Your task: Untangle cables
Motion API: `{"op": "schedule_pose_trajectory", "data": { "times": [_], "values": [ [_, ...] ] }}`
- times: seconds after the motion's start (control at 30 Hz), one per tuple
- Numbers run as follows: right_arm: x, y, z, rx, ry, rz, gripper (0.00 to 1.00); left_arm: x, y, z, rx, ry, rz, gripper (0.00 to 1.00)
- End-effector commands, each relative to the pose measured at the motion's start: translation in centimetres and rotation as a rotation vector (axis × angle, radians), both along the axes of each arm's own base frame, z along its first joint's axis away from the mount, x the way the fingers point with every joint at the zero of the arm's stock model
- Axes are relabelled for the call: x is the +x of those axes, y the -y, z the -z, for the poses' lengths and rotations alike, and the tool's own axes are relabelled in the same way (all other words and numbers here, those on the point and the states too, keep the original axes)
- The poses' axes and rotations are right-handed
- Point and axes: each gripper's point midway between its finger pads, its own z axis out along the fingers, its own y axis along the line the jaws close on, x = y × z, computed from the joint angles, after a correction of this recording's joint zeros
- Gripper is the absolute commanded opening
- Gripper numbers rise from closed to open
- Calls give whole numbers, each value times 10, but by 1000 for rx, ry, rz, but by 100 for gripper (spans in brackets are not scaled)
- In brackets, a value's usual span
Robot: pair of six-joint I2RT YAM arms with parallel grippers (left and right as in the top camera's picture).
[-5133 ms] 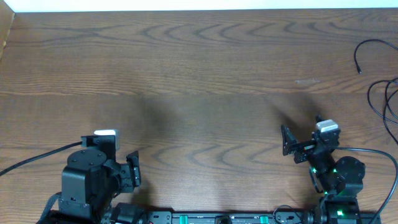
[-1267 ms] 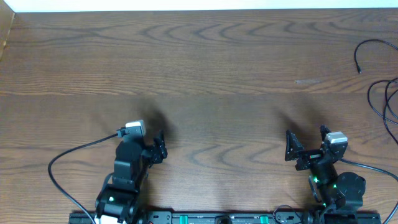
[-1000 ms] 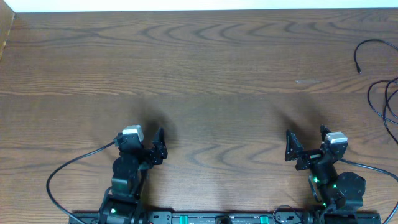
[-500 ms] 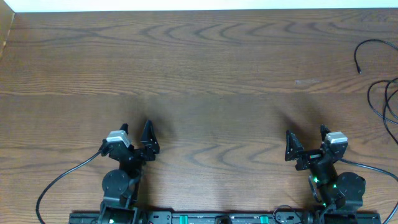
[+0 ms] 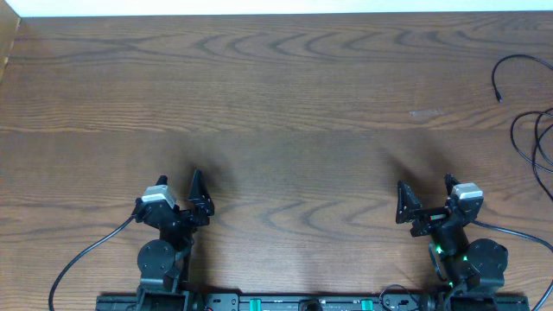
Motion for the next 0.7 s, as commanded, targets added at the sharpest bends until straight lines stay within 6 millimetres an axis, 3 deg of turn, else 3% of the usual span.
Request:
{"op": "schedule_pose_trajectory", "data": {
  "times": [0.0, 0.23, 0.67],
  "values": [
    [0, 2, 1, 9, -1, 10, 99, -2, -4, 16, 105, -55, -5, 77],
    [0, 2, 1, 9, -1, 10, 99, -2, 5, 17, 225, -57, 60, 77],
    [0, 2, 1, 10, -1, 10, 99, -2, 5, 17, 232, -57, 61, 76]
  ]
}}
